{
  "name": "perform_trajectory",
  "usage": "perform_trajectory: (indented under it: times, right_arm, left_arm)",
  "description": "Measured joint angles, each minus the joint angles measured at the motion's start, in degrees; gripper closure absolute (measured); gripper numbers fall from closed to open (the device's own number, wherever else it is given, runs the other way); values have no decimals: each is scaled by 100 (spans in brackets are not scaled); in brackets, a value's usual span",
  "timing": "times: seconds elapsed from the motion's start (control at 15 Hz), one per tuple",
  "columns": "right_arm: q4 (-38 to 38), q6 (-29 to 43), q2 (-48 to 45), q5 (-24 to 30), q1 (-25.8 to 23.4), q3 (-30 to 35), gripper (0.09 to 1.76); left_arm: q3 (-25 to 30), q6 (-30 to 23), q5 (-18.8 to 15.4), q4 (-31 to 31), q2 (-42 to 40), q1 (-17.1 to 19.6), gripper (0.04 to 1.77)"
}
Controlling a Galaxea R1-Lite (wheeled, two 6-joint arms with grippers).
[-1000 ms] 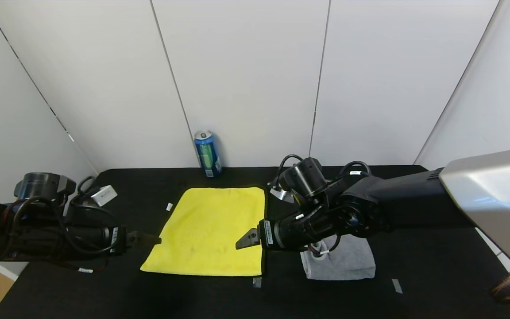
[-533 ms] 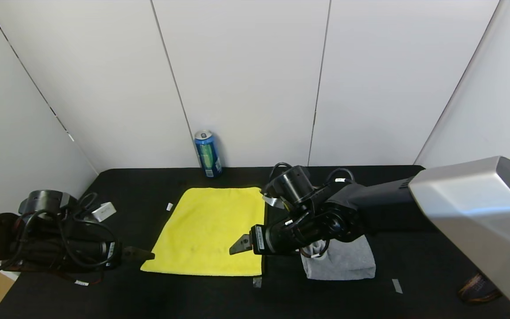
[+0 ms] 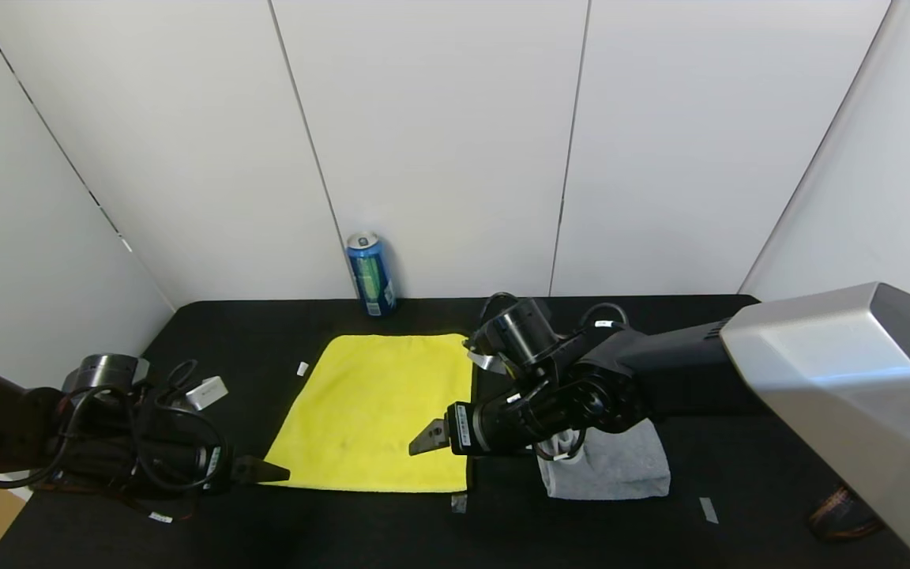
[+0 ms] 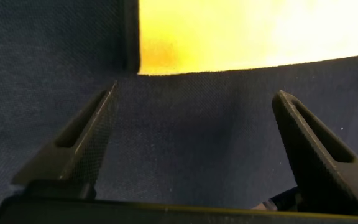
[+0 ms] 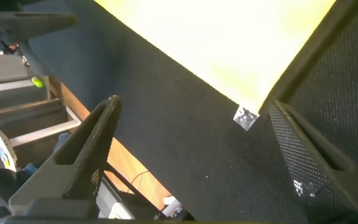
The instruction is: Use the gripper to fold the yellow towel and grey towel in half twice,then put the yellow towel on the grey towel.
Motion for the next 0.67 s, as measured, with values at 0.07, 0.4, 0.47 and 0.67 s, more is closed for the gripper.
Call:
perform_trajectory:
  times: [0.07, 0.4, 0.47, 0.67]
  right_arm:
    - [0, 2, 1, 0, -5, 0, 14]
    - [2, 6, 11, -2, -18, 24, 14]
    - [2, 4, 12, 0, -11, 28, 14]
    - [5, 9, 12, 0, -2, 55, 14]
  left_arm:
    - [5, 0, -2, -2, 28, -44, 9]
    - [20, 5, 6, -35, 124, -168, 9]
    - [16, 7, 6, -44, 135, -171, 9]
    - [-20, 5, 15, -60, 166, -154, 9]
